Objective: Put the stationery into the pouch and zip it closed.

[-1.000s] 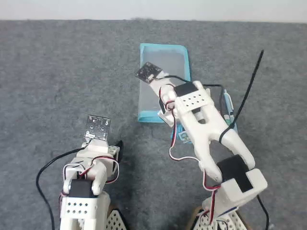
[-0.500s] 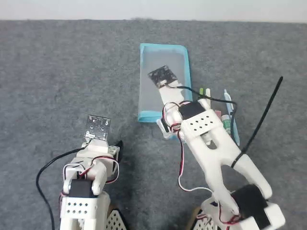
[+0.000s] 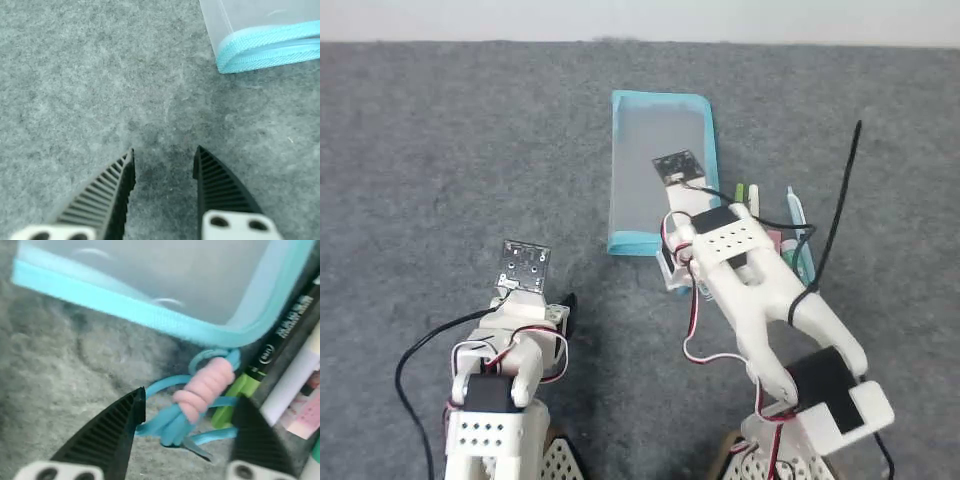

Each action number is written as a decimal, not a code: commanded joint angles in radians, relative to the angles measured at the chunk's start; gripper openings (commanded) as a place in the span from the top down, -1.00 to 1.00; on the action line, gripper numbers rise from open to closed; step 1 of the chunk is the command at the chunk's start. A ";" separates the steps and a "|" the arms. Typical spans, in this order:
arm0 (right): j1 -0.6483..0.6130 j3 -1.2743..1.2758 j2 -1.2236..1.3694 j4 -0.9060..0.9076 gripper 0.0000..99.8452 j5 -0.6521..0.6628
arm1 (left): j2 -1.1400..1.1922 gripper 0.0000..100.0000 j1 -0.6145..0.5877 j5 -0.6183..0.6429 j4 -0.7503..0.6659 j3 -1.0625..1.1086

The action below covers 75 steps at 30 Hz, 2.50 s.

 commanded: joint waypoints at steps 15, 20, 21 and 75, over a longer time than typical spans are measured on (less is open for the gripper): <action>0.163 -0.486 0.162 0.599 0.85 0.397 | -0.021 0.64 -0.006 0.009 0.003 -0.012; 0.131 -0.305 0.067 0.470 0.65 0.410 | -0.021 0.64 -0.006 0.009 0.003 -0.012; 0.120 -0.256 0.028 0.441 0.65 0.411 | -0.021 0.64 -0.006 0.009 0.003 -0.012; -0.053 -0.118 0.033 0.039 0.37 -0.157 | -0.021 0.64 -0.006 0.008 0.003 -0.012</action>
